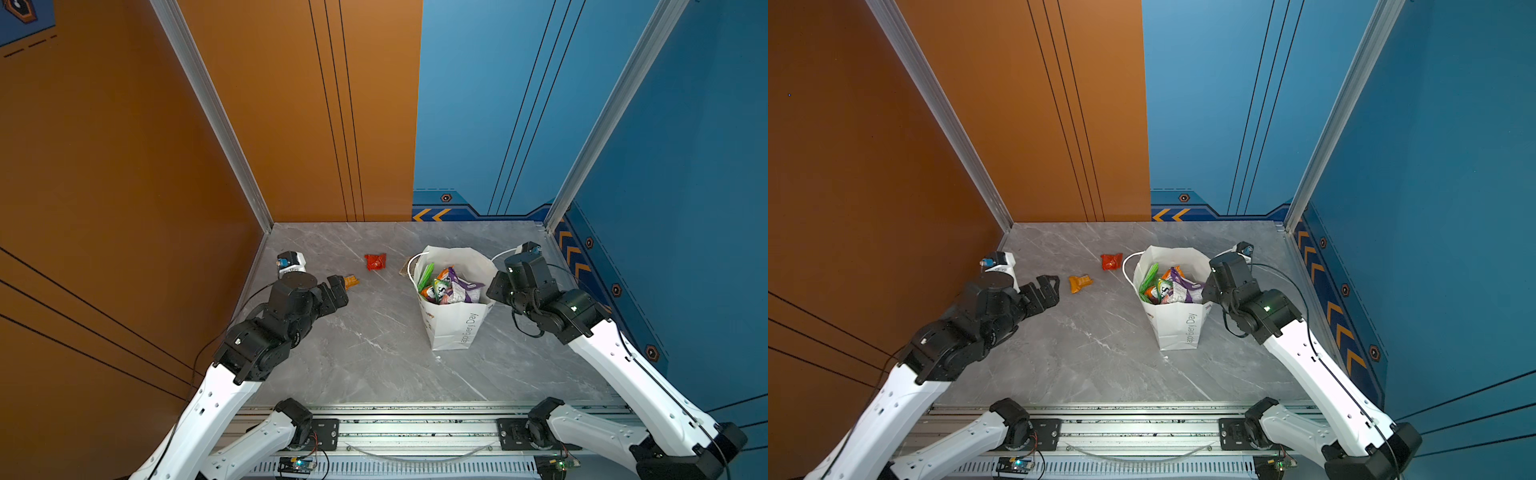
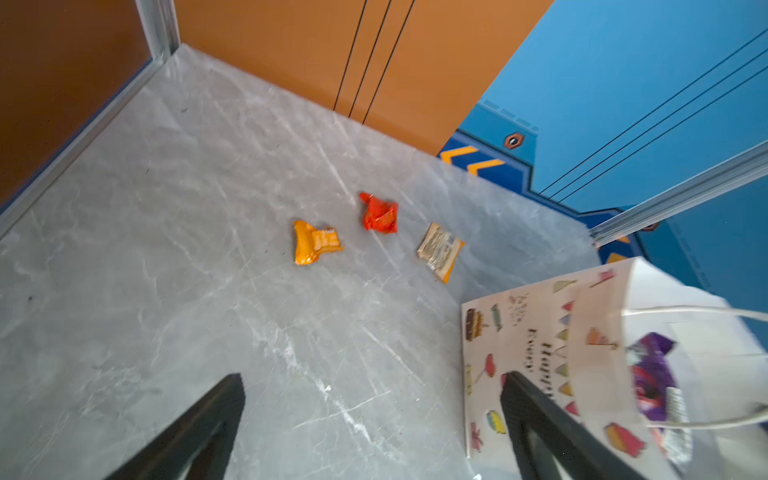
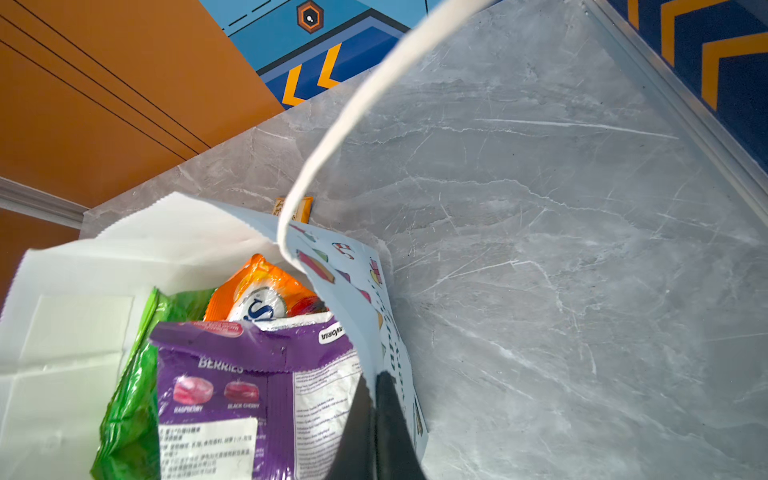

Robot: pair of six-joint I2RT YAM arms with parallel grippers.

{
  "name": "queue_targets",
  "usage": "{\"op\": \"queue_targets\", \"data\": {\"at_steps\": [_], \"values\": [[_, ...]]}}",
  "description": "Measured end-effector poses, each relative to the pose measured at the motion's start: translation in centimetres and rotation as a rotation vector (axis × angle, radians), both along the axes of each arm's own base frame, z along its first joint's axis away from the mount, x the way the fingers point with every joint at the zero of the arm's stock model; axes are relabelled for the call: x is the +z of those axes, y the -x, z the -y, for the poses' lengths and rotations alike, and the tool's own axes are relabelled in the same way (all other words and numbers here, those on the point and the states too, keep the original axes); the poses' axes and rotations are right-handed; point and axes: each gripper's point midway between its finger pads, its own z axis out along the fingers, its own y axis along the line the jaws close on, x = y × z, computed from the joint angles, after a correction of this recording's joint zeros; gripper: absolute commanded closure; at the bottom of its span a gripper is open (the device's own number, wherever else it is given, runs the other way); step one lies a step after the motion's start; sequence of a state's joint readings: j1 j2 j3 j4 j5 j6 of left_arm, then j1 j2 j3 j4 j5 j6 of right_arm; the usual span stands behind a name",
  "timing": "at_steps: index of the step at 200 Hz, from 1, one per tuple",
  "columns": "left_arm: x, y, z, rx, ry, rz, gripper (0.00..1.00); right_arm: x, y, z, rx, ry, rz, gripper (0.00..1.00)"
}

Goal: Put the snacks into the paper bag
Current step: 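Move the left gripper to the yellow-orange snack pack on the table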

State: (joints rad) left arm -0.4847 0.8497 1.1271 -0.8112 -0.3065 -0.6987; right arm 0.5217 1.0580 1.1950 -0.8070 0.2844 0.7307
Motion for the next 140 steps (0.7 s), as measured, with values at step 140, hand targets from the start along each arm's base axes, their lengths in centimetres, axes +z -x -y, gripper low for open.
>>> {"op": "queue_targets", "data": {"at_steps": [140], "values": [[-10.3, -5.1, -2.9, 0.074, 0.119, -0.306, 0.02, -0.2, 1.4, 2.7, -0.021, 0.02, -0.012, 1.0]]}}
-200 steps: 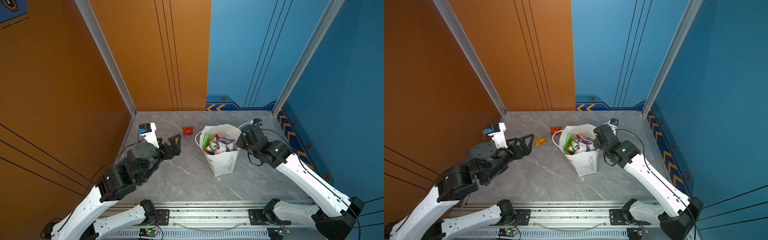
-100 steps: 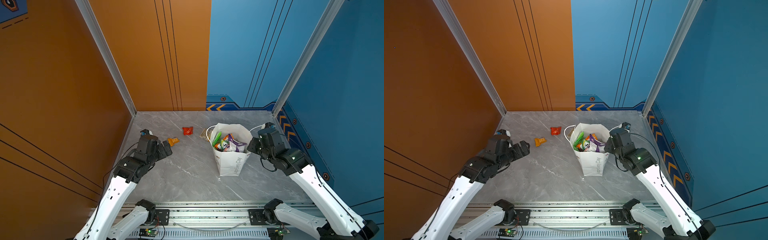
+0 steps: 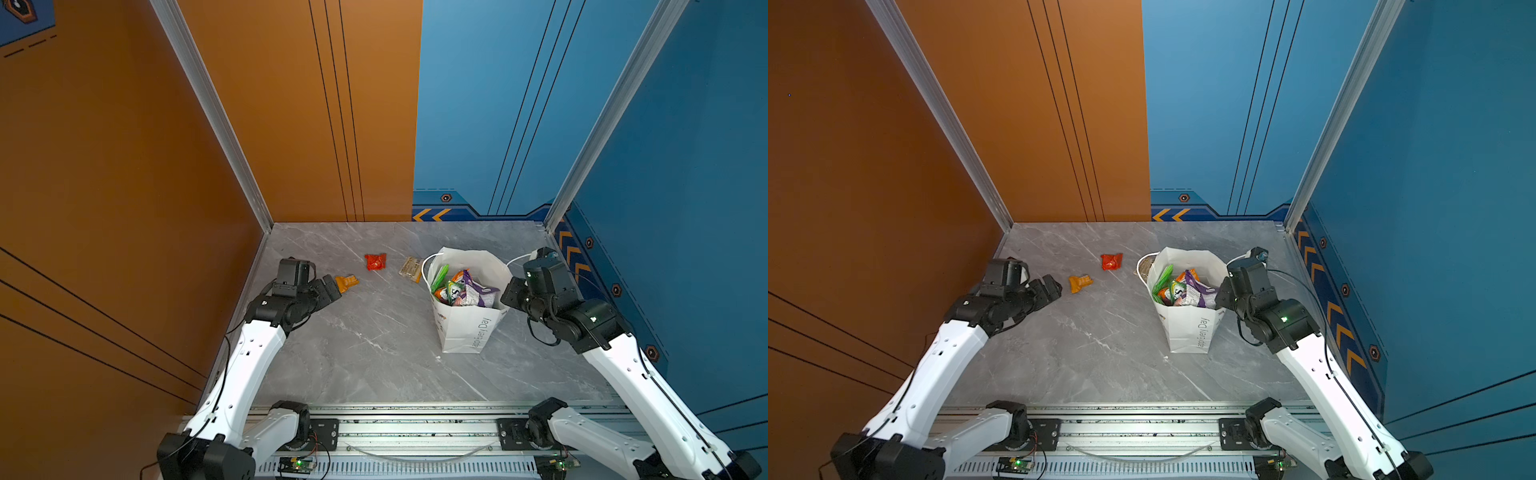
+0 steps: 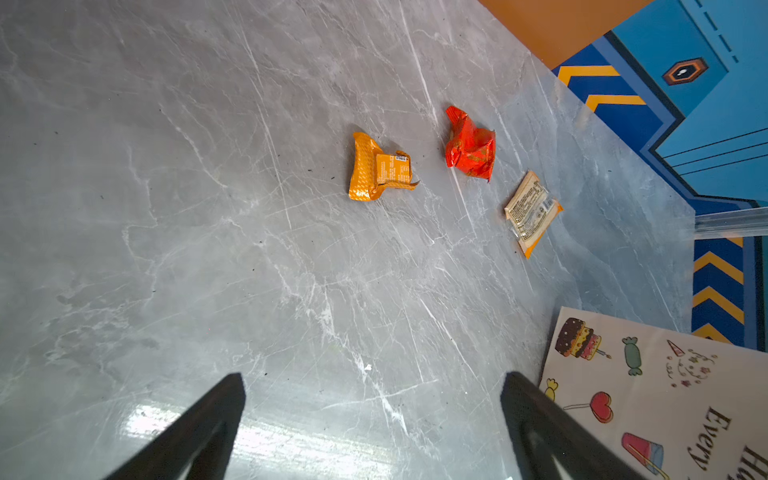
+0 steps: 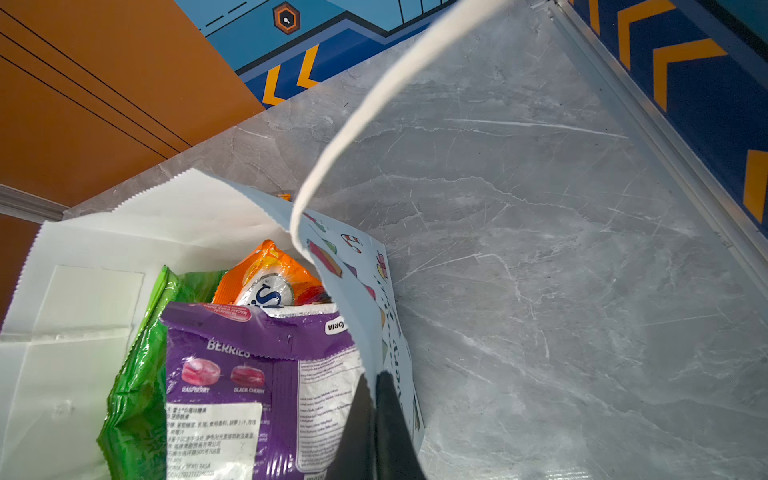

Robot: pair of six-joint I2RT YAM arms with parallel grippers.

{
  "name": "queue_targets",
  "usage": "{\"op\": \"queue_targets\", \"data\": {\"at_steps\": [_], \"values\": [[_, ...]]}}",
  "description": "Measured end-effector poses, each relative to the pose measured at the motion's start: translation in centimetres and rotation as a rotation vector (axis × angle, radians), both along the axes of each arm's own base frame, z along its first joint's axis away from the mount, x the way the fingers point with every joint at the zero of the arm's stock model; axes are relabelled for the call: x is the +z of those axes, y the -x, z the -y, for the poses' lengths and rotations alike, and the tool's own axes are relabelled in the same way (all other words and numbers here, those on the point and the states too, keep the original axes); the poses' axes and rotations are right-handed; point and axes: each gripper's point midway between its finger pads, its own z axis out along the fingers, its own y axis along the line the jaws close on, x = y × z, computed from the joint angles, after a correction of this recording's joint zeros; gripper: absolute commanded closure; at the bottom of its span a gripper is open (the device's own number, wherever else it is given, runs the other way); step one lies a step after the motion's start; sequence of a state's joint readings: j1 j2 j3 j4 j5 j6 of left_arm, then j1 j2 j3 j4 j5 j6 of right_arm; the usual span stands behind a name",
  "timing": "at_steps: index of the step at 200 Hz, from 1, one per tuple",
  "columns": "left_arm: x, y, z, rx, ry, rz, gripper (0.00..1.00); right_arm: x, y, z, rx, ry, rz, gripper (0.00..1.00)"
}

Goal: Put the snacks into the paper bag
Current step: 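Move the left gripper to the yellow-orange snack pack on the table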

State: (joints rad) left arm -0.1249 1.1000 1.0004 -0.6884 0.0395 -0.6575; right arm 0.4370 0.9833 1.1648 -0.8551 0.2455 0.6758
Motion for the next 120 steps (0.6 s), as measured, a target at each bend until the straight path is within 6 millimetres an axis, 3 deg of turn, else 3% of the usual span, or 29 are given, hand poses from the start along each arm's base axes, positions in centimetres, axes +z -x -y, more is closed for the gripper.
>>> {"op": "queue_targets", "data": {"at_steps": [50, 120], "values": [[-4.0, -3.1, 0.6, -0.014, 0.019, -0.104, 0.02, 0.0, 0.0, -0.1, 0.007, -0.006, -0.001, 1.0], [-6.2, -10.2, 4.0, -0.104, 0.049, -0.151, 0.05, 0.0, 0.1, -0.4, 0.024, -0.012, -0.002, 1.0]]}}
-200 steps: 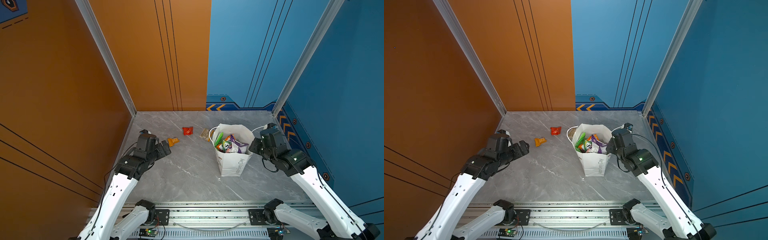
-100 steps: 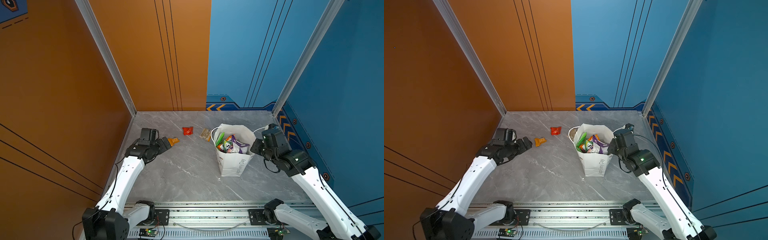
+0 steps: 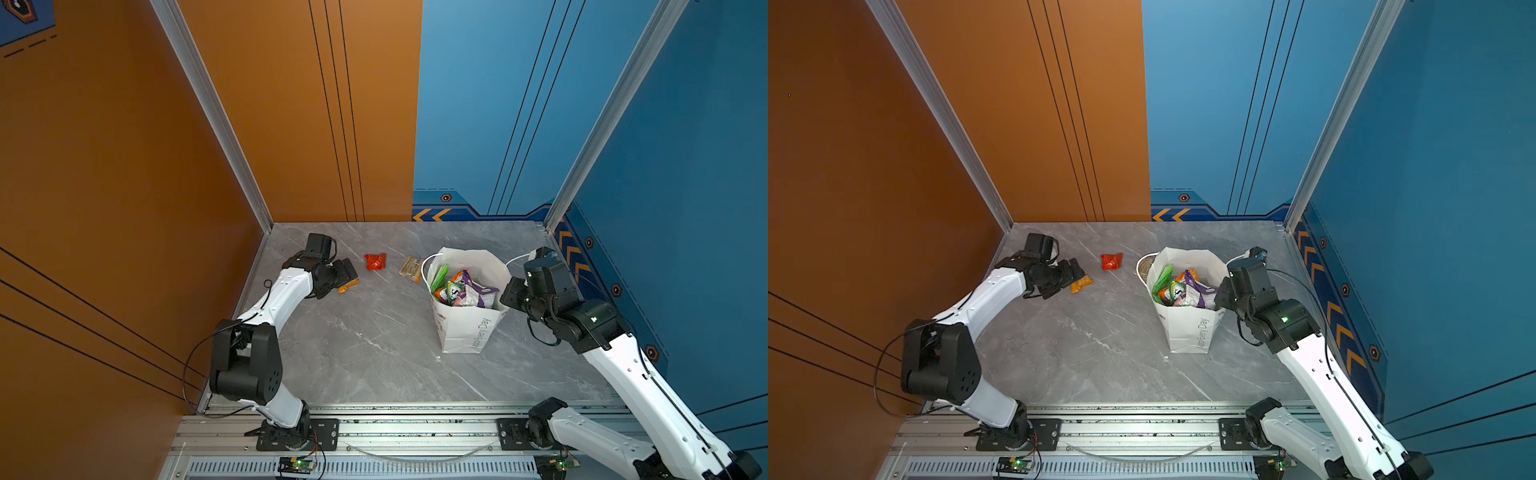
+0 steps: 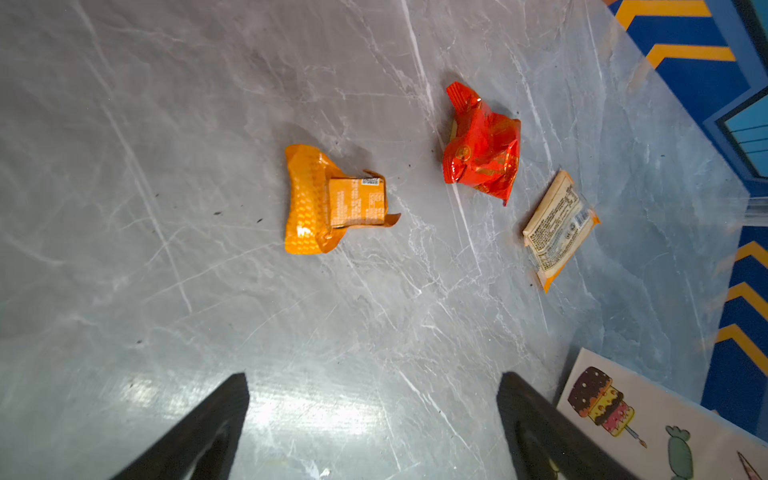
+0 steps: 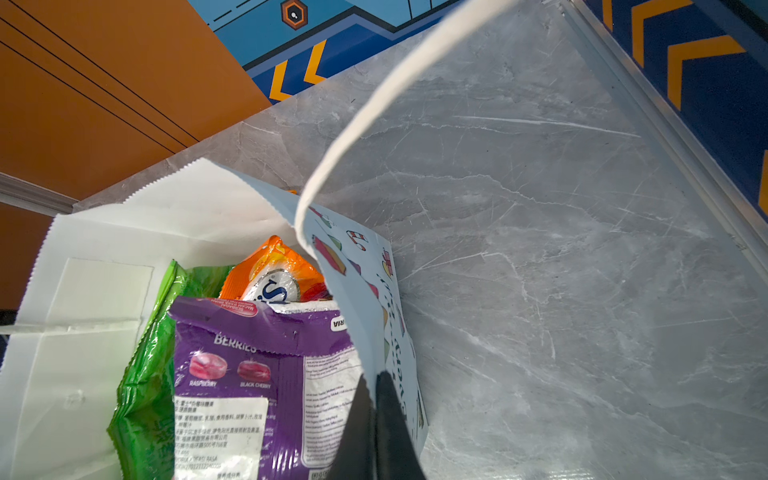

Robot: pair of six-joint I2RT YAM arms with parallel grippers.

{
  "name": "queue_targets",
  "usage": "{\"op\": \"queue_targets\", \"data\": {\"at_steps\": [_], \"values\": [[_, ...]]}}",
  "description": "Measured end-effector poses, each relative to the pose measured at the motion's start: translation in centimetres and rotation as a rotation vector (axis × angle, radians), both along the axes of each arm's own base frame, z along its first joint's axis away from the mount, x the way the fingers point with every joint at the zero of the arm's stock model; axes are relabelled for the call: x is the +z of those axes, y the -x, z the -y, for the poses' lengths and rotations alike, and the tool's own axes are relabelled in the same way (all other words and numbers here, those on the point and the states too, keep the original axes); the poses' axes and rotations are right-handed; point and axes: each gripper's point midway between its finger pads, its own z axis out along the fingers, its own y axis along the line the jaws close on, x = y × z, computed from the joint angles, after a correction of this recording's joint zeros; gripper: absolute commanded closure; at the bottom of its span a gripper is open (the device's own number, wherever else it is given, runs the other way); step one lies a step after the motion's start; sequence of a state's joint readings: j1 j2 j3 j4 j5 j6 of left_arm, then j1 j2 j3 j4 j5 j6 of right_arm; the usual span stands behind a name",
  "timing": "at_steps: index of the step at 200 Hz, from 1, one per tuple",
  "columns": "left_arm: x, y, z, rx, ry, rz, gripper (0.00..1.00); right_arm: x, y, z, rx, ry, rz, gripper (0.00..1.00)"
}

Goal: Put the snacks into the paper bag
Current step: 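Move the left gripper to the yellow-orange snack pack on the table, then close the left gripper on the yellow-orange snack pack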

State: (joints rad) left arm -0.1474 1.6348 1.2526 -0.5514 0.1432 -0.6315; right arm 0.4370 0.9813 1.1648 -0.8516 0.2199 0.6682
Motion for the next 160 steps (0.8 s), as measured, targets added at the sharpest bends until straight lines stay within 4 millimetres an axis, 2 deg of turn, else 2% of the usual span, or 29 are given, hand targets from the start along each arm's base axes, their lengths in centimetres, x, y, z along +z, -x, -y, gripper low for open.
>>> {"op": "queue_targets", "data": {"at_steps": [27, 53, 70, 76, 106, 121, 160], "values": [[-0.5, -2.3, 0.5, -0.026, -0.02, -0.018, 0.05, 0.0, 0.0, -0.1, 0.003, -0.003, 0.0, 1.0], [-1.6, -3.2, -0.4, -0.013, -0.054, -0.049, 0.07, 0.1, 0.1, -0.1, 0.005, -0.007, 0.003, 1.0], [-2.9, -3.2, -1.2, 0.002, -0.068, -0.088, 0.13, 0.1, 0.1, -0.1, 0.007, -0.004, 0.004, 1.0], [-3.5, -3.1, -1.4, 0.005, -0.073, -0.104, 0.19, 0.1, 0.1, -0.1, 0.009, -0.002, 0.004, 1.0], [-6.0, -2.8, -2.6, 0.015, -0.09, -0.171, 0.22, 0.0, 0.0, -0.1, 0.013, -0.001, 0.004, 1.0], [-6.9, -2.8, -3.0, 0.019, -0.091, -0.193, 0.27, -0.1, 0.0, -0.1, 0.011, -0.002, 0.006, 1.0], [-9.2, -3.4, -3.1, -0.013, -0.061, -0.227, 0.5, -0.1, 0.0, -0.1, 0.011, -0.004, 0.008, 1.0]]}}
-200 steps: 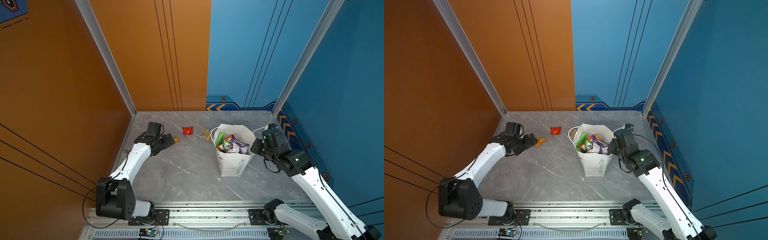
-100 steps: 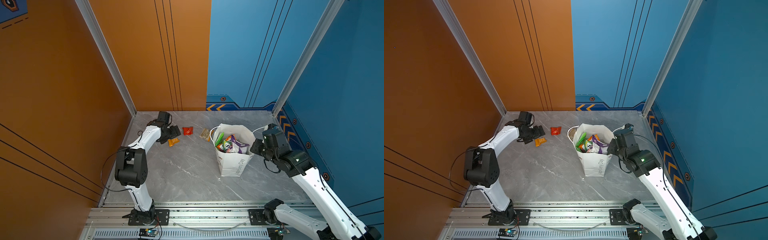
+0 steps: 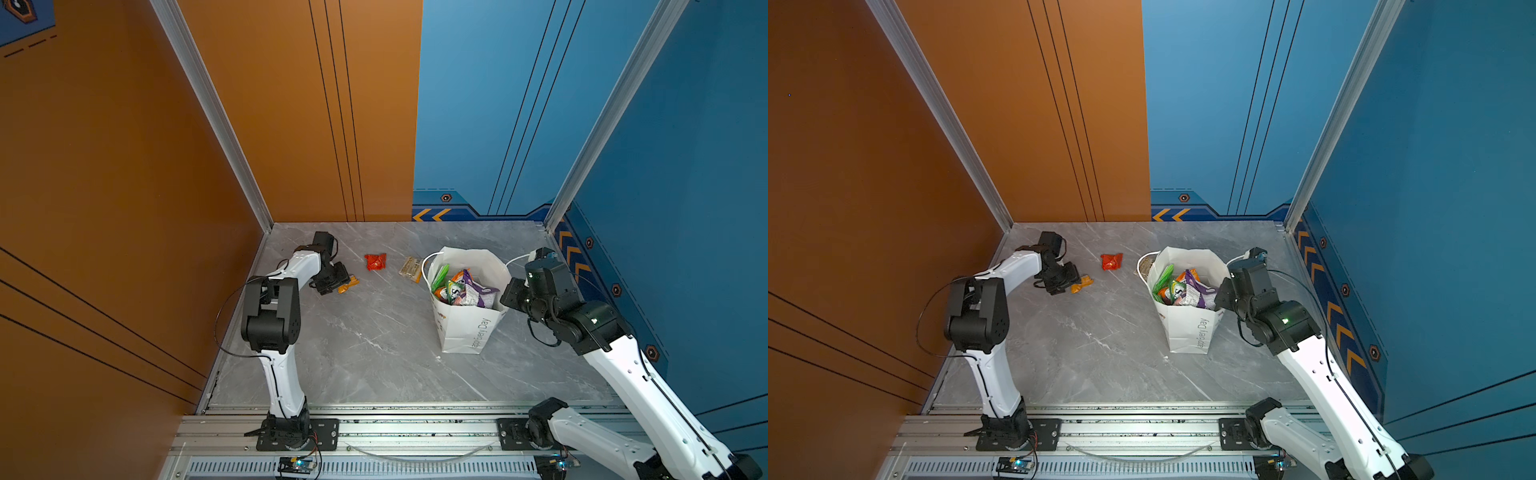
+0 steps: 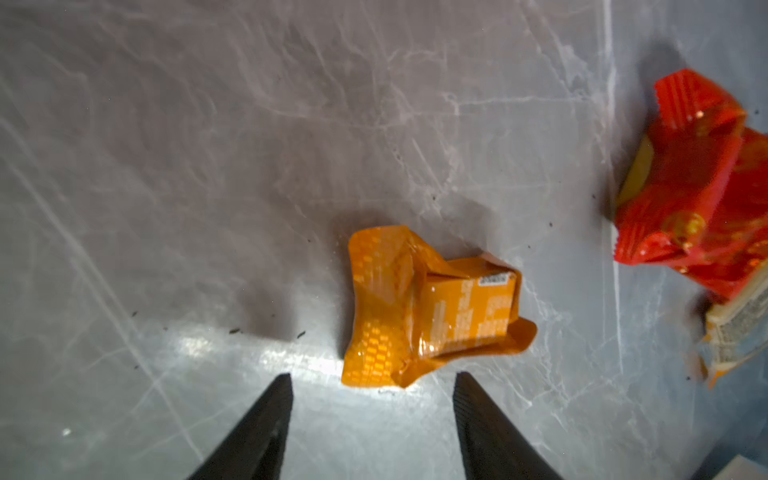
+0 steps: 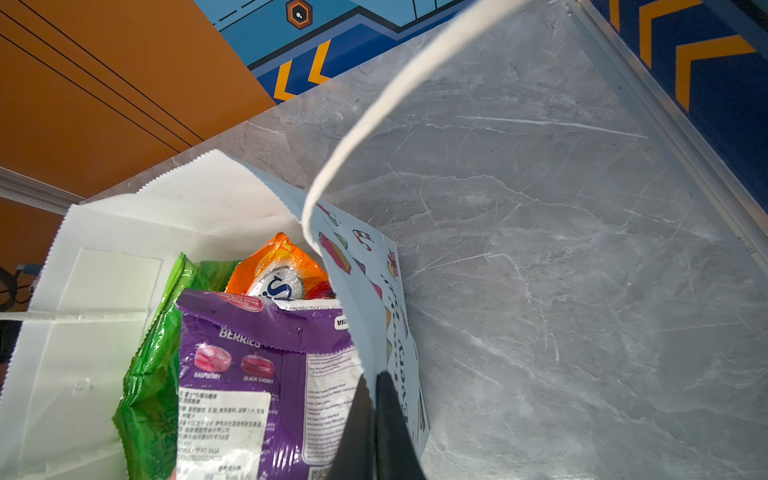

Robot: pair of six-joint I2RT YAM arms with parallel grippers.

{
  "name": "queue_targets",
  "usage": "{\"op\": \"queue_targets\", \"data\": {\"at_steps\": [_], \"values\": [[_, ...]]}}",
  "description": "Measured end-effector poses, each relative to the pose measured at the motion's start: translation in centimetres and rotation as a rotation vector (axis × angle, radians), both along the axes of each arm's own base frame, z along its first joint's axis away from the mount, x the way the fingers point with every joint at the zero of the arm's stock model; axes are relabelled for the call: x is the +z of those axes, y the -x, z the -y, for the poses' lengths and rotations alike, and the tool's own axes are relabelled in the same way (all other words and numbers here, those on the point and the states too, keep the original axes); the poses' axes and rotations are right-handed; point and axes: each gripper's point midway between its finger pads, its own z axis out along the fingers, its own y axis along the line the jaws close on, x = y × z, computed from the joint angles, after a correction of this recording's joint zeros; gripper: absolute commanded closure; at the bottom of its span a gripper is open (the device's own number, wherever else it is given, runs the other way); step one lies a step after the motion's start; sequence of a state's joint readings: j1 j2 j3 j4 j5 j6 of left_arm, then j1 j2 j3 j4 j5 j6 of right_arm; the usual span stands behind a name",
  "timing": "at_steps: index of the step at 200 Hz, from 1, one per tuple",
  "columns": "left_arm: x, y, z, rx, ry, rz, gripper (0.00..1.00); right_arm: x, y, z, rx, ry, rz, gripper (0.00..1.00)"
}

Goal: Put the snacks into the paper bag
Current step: 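Close the left gripper on the yellow-orange snack pack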

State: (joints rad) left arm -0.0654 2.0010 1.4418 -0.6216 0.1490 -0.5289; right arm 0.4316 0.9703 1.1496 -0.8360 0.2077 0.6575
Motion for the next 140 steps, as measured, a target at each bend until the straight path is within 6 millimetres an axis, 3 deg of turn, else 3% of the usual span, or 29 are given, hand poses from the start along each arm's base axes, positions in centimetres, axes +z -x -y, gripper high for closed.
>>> {"op": "queue_targets", "data": {"at_steps": [24, 67, 108, 140], "values": [[-0.9, -0.2, 0.5, -0.012, 0.032, -0.008, 0.62, 0.0, 0.0, -0.1, 0.003, -0.003, 0.0, 1.0], [-0.5, -1.0, 1.0, -0.028, 0.057, 0.03, 0.84, 0.0, 0.0, -0.2, 0.008, -0.009, 0.001, 1.0], [-0.9, -1.3, 1.2, -0.024, 0.072, 0.065, 0.95, 0.1, 0.0, -0.4, 0.013, -0.014, 0.002, 1.0], [-0.3, 0.3, 1.3, -0.009, 0.091, 0.102, 1.0, 0.0, -0.1, -0.4, 0.015, -0.015, 0.0, 1.0]]}}
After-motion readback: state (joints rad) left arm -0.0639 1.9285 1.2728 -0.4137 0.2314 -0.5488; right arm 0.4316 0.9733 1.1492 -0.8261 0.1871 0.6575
